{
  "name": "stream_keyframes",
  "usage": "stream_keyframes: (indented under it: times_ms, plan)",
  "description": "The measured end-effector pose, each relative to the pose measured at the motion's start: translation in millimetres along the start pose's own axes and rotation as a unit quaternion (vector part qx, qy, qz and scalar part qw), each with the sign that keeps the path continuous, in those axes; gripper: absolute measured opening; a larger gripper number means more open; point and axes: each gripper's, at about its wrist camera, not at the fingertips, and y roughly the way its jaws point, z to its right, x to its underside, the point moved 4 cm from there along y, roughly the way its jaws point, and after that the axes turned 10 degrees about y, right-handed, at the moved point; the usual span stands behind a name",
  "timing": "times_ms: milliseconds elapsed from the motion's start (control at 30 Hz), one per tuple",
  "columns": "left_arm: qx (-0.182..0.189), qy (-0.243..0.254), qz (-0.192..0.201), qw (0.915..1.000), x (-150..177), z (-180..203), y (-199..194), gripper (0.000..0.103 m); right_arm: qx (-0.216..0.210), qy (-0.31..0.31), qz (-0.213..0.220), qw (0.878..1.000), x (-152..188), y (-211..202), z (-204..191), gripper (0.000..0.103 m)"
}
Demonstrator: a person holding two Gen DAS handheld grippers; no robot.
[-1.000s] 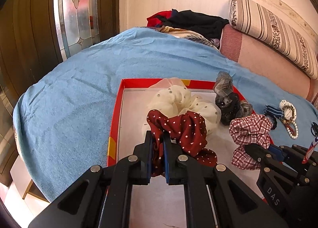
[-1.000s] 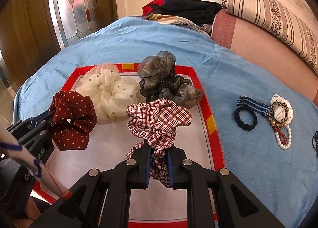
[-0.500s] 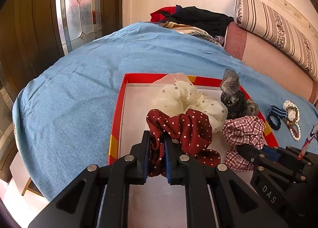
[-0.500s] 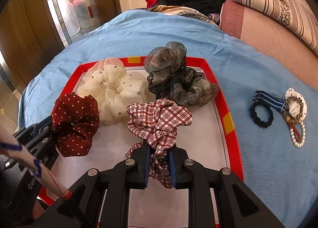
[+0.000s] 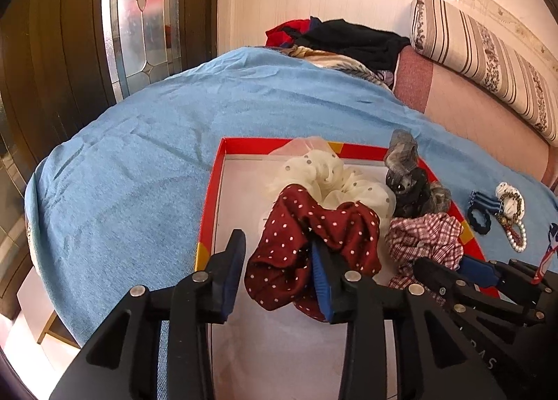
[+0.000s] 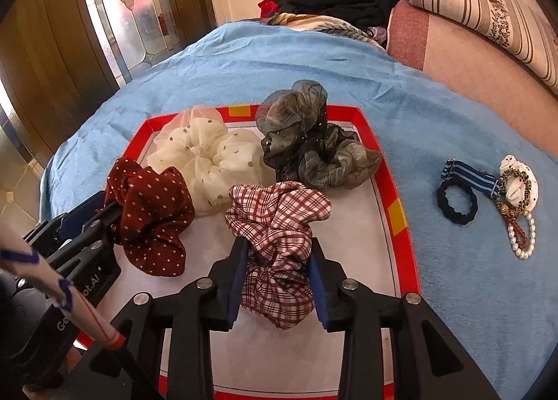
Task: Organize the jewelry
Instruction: 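Lower both scrunchies into the box and open both grippers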
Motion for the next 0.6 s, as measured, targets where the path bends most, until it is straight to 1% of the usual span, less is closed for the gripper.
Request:
stream_keyframes:
  times_ms: [67,333,367,400,433,600]
  plan:
    - [-0.003,-0.004,0.010,0.9999,-1,-2,-4,0.041,-0.003,0.002,0.004,1.000,-1,-5,0,0.037]
    - [-0.009,-0.014,0.043,0.9989,-8,-4,-19,0.043,-0.018,0.013,0.026,0.999,-7,-31,5,0.038]
    - [-0.009,-0.016,0.048,0.9987,-8,-5,-21,0.047,-0.021,0.014,0.028,0.999,-8,-34,6,0.038]
    - [-0.008,-0.016,0.051,0.9985,-9,-4,-22,0.053,-0.022,0.014,0.030,0.999,-9,-36,6,0.038]
    - [-0.011,-0.015,0.053,0.9984,-9,-4,-23,0.056,-0.022,0.015,0.034,0.999,-10,-39,7,0.038]
    - [-0.014,-0.008,0.046,0.9988,-9,0,-19,0.056,-0.028,0.025,0.043,0.998,-12,-49,14,0.038]
